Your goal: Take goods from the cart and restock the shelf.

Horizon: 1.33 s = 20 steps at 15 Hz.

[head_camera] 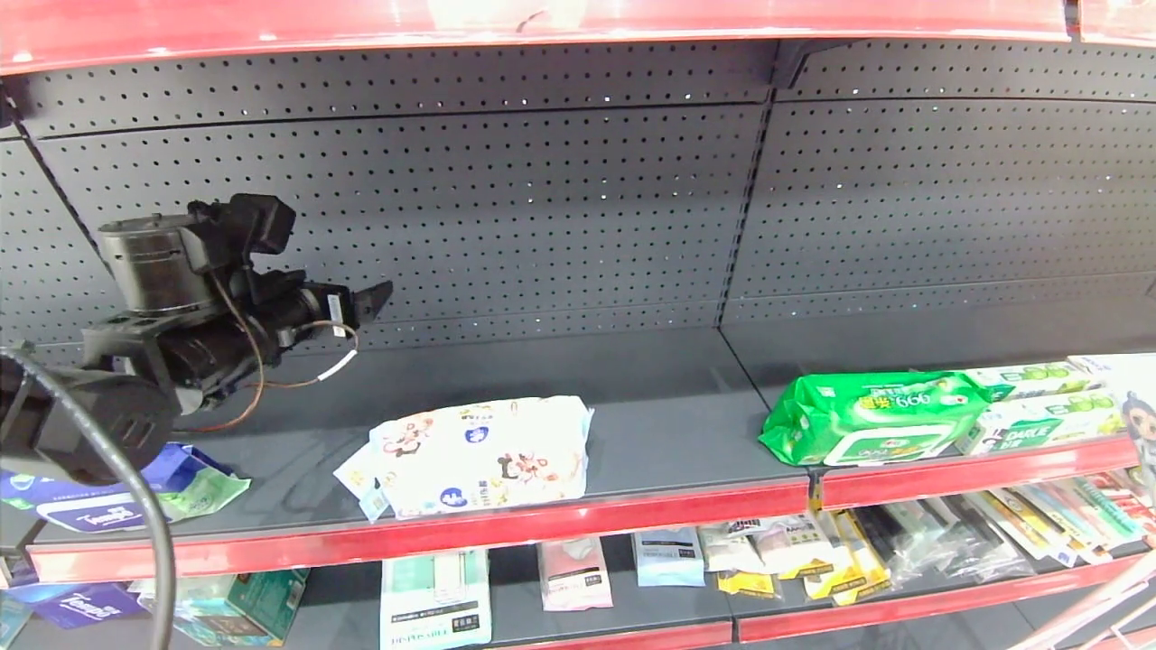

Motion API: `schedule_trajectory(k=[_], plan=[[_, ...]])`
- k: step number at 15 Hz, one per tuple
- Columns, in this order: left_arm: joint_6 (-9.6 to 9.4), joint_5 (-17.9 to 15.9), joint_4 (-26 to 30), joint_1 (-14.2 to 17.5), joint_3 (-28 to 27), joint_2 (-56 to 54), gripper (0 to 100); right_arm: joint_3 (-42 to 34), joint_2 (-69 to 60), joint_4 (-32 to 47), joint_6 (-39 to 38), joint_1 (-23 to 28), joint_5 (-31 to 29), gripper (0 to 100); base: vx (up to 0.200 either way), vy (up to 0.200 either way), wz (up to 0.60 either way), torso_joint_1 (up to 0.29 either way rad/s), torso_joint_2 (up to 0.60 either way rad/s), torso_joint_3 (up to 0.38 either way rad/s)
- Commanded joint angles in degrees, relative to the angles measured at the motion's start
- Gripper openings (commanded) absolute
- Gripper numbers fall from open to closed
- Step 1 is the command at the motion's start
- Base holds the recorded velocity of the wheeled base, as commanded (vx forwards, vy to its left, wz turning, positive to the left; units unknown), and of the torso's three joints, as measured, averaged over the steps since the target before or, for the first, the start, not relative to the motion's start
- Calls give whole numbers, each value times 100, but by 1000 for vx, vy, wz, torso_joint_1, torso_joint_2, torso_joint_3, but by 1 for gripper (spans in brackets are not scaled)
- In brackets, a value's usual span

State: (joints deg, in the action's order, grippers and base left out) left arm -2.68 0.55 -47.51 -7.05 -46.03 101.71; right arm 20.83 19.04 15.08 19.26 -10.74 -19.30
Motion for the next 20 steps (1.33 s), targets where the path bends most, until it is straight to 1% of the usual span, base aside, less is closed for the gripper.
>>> schedule_trajectory(k=[1, 2, 3, 4, 5, 6, 7, 8, 9, 12, 13, 14, 15, 17, 18, 19, 20], plan=[[224, -72, 954, 98, 1369, -1944, 100, 26, 530, 21, -72, -16, 128, 0, 0, 0, 0, 0, 0, 0], [224, -424, 1499, 239, 1703, -2691, 100, 61, 803, 4, -133, -16, 295, 0, 0, 0, 0, 0, 0, 0], [207, -670, 2026, 476, 1826, -3271, 100, 202, 1102, 4, -151, -7, 532, 0, 0, 0, 0, 0, 0, 0], [207, -802, 2650, 669, 1861, -3842, 100, 325, 1418, 4, -151, 2, 743, 0, 0, 0, 0, 0, 0, 0], [207, -986, 3652, 916, 1861, -4704, 100, 501, 1866, -14, -151, 19, 884, 0, 0, 0, 0, 0, 0, 0], [207, -1320, 4592, 1065, 1852, -5556, 100, 712, 2271, -58, -142, 11, 919, 0, 0, 0, 0, 0, 0, 0], [207, -1567, 5173, 1091, 1826, -6110, 100, 843, 2490, -102, -142, 11, 928, 0, 0, 0, 0, 0, 0, 0], [198, -1848, 6122, 1074, 1738, -7068, 100, 1133, 2877, -225, -142, 11, 954, 0, 0, 0, 0, 0, 0, 0], [198, -1883, 6790, 1030, 1606, -7622, 100, 1318, 3132, -313, -151, 11, 1104, 0, 0, 0, 0, 0, 0, 0], [198, -1892, 7590, 889, 1527, -8562, 100, 1380, 3607, -568, -151, 37, 1271, 0, 0, 0, 0, 0, 0, 0], [198, -1892, 8091, 652, 1492, -9107, 100, 1397, 3844, -664, -133, 19, 1297, 0, 0, 0, 0, 0, 0, 0], [198, -1892, 8442, 450, 1474, -9432, 100, 1432, 3976, -673, -116, 19, 1367, 0, 0, 0, 0, 0, 0, 0], [198, -1883, 8741, 177, 1430, -9705, 100, 1503, 4125, -673, -107, 19, 1402, 0, 0, 0, 0, 0, 0, 0], [198, -1883, 9022, -429, 1272, -9916, 100, 1634, 4415, -717, -107, 19, 1455, 0, 0, 0, 0, 0, 0, 0], [207, -1751, 9022, -675, 1272, -9942, 100, 1652, 4547, -849, -98, 19, 1455, 0, 0, 0, 0, 0, 0, 0], [224, -1048, 9005, -658, 1378, -9889, 100, 1652, 4652, -1025, -98, 19, 1455, 0, 0, 0, 0, 0, 0, 0], [259, -72, 8829, -666, 1685, -9898, 100, 1652, 4749, -1156, -98, 11, 1455, 0, 0, 0, 0, 0, 0, 0]])
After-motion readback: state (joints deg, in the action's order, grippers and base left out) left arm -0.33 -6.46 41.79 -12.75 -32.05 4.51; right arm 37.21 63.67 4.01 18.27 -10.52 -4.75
